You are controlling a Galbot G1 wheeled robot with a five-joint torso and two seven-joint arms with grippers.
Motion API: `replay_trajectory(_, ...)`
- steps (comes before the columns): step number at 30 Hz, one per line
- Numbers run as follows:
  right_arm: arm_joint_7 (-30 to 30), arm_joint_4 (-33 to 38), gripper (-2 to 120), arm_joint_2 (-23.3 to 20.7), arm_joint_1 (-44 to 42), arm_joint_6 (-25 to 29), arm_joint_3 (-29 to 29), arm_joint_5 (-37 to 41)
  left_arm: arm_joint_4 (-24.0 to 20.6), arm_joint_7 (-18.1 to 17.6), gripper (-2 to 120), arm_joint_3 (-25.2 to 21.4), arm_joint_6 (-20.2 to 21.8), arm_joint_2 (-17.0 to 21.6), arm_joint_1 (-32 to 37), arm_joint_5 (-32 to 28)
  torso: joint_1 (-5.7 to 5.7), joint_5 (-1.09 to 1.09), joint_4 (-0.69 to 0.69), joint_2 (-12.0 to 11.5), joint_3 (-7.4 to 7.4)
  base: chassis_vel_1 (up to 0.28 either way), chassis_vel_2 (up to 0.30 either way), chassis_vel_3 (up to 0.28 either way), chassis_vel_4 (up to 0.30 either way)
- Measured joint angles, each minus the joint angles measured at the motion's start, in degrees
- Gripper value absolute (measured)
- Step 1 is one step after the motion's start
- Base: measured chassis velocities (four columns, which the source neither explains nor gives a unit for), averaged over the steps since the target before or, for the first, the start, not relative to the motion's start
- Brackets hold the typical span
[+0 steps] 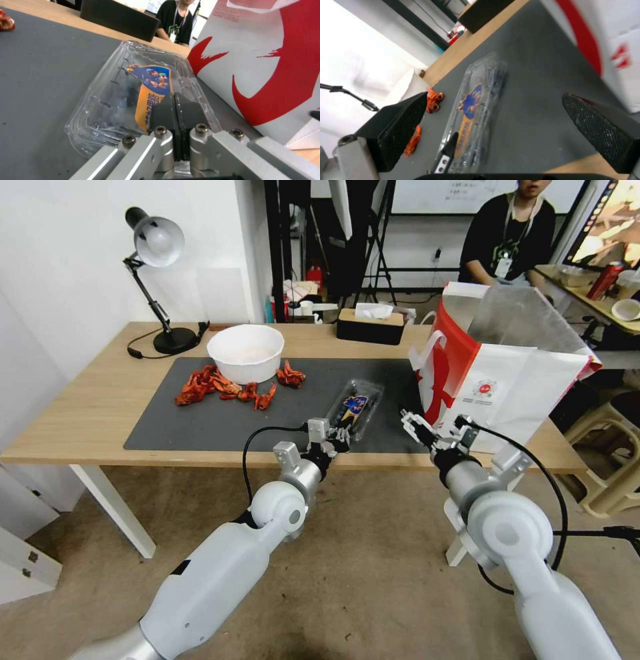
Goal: Close the takeout container lid, then place the container into the takeout bag.
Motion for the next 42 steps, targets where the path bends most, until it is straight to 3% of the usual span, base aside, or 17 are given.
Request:
replay_trajectory(9, 2.04, -5.81, 100, 0.97, 6.31, -1.54, -4.24, 4.26, 0.07, -0.17, 0, 0.07, 0.01, 0.09, 0.07, 0.06, 0.0, -0.01, 0.0, 0.0, 0.0, 0.0, 0.0, 0.0, 0.0)
replay_trajectory(29, 1.67, -15.61, 100, 4.79, 13.18, -2.23, -8.45, 3.5, 0.05, -0.47, 0, -0.05, -0.03, 0.51, 0.5, 0.06, 0.0, 0.0, 0.0, 0.0, -0.01, 0.0, 0.0, 0.0, 0.0)
replay_trajectory(37, 1.35, -18.68, 72, 6.39, 15.33, -2.24, -10.25, 2.14, 0.14, -0.52, 0, -0.06, -0.14, 0.52, 0.38, 0.06, 0.0, 0.0, 0.0, 0.0, -0.01, 0.0, 0.0, 0.0, 0.0)
replay_trajectory(42, 1.17, -19.6, 61, 6.92, 15.78, -2.29, -10.64, 1.56, 0.23, -0.53, 0, -0.04, -0.2, 0.51, 0.31, 0.05, 0.0, 0.0, 0.0, 0.0, -0.01, 0.0, 0.0, 0.0, 0.0)
